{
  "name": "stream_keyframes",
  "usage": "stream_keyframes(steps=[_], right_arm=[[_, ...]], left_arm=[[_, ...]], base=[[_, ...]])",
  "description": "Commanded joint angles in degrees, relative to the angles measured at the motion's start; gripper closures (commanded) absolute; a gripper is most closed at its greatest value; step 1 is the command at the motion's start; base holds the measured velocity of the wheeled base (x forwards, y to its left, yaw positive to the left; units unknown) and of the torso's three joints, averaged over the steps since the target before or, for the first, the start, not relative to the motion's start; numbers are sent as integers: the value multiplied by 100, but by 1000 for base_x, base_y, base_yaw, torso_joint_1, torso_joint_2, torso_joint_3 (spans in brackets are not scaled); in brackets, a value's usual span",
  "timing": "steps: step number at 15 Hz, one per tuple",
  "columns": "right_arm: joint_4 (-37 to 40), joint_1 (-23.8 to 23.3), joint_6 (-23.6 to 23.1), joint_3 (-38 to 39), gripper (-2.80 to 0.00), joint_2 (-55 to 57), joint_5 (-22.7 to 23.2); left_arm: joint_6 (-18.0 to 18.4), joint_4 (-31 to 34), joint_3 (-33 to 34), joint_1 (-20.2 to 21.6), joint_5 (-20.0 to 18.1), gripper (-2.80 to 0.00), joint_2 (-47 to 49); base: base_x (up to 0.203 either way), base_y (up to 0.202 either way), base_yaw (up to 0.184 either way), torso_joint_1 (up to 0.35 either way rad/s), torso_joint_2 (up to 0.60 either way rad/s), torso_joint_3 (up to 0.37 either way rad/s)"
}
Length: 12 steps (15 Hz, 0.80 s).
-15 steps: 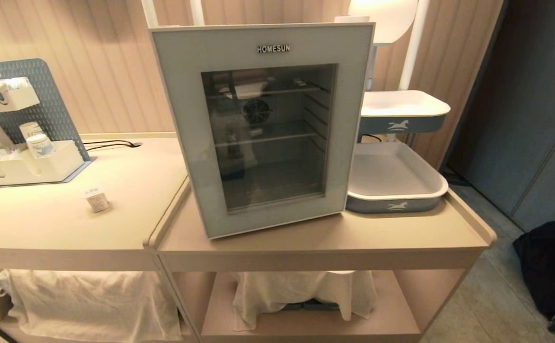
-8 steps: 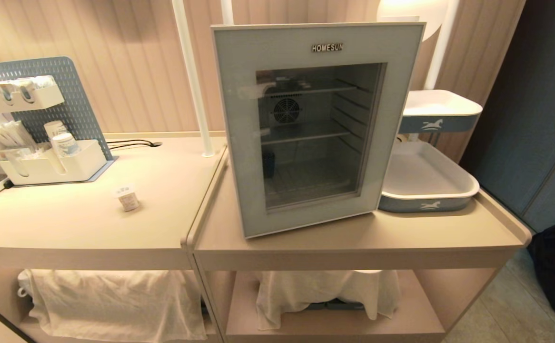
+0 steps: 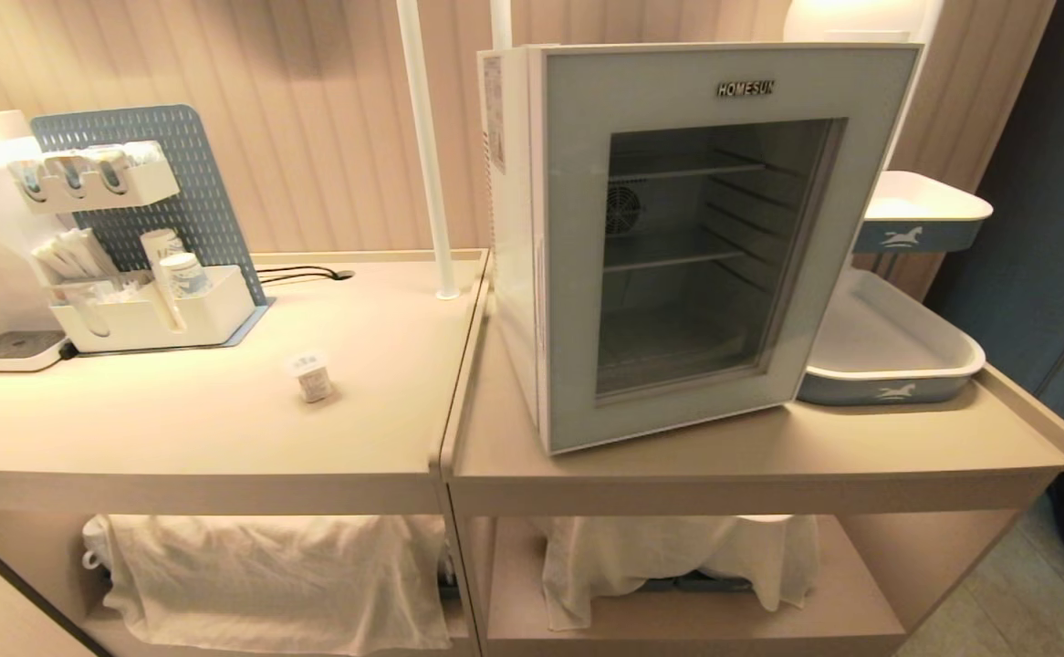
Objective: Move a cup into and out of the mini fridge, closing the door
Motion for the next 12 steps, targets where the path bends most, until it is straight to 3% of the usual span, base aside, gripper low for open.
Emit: stream_keyframes(steps=[1, 12], right_arm=[[7, 4, -1, -1, 0, 6, 0], [7, 0, 8, -1, 0, 9, 0]], left_arm=[[-4, -4, 1, -2, -2, 0, -2], [-4, -4, 1, 3, -5, 0, 6]], base=[[0, 203, 3, 6, -2, 6], [0, 193, 1, 1, 1, 4]])
